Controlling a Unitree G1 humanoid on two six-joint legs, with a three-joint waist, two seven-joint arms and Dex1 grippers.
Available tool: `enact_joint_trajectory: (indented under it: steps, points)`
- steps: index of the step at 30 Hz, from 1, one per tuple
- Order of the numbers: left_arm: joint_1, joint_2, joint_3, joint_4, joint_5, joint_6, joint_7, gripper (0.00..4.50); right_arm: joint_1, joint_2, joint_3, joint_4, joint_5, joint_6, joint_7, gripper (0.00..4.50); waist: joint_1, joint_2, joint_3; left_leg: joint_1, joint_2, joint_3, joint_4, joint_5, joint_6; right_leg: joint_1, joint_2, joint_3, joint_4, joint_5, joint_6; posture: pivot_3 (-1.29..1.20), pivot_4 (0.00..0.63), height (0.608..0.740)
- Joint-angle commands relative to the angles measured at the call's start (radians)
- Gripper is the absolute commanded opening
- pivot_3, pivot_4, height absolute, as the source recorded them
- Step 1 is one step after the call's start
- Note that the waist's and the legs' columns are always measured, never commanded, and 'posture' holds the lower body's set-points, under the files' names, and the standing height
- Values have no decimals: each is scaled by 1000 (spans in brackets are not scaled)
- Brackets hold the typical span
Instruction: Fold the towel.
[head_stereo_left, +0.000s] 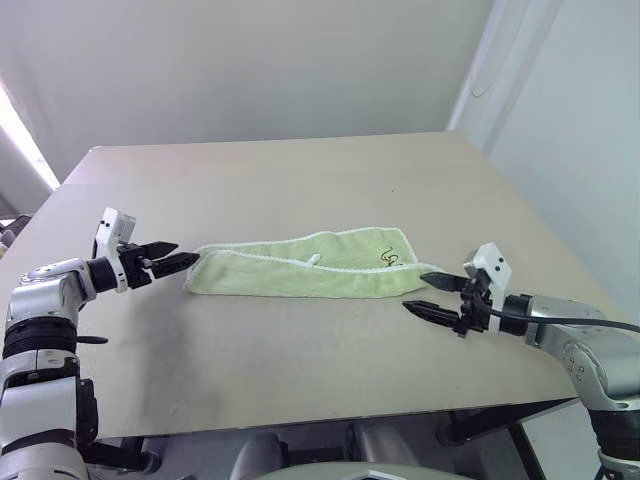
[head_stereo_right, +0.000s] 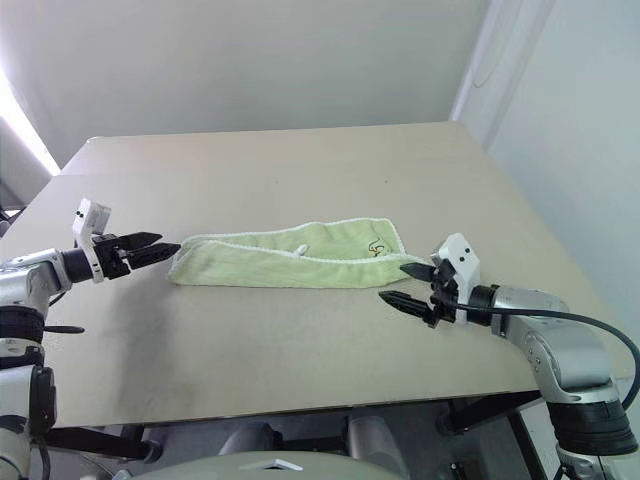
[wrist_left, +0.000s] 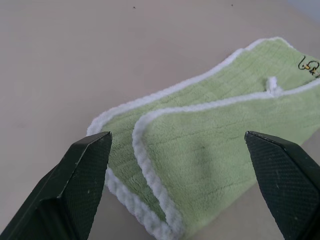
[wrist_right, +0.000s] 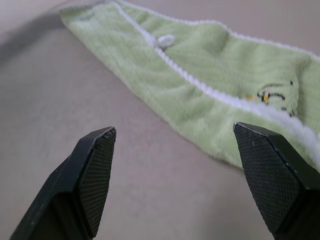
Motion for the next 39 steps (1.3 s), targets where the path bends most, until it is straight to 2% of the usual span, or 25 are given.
enact_joint_trajectory:
  steps: [1,9,15,21,23,31,39]
  points:
    - [-9,3,10,-44,-21,8,2,4500,-38,1,-4,-20,6,-22,-1,3916,0,0,0,0,0,0,0,0,0,0,0,0,0,0,0,0,0,712]
    - [-46,17,12,10,-9,-19,6,4500,-91,41,-14,0,17,-30,-41,3916,0,0,0,0,0,0,0,0,0,0,0,0,0,0,0,0,0,712]
    - [-96,-25,-15,14,-1,-27,7,4500,-91,61,-18,-3,26,-8,-83,3916,2,0,0,0,0,0,0,0,0,0,0,0,0,0,0,0,0,712]
    - [-162,-71,-78,133,64,-86,18,4500,-118,36,-36,-13,98,139,-112,3916,-3,0,0,0,0,0,0,0,0,0,1,0,0,0,0,0,0,712]
    - [-196,-93,-95,192,86,-120,28,4500,-126,18,-20,8,78,134,-100,3916,-1,0,0,0,0,0,0,0,0,0,1,0,0,0,0,0,0,712]
    - [-333,-149,-118,384,152,-215,105,4500,-182,60,20,54,22,112,-168,3916,0,-1,0,-1,0,-1,-1,0,0,-1,1,0,0,0,0,0,0,712]
    - [-366,-160,-171,475,252,-239,164,4500,-157,59,9,45,-10,95,-199,3916,1,-1,0,-2,0,0,-1,0,0,-1,0,0,-1,0,0,0,0,712]
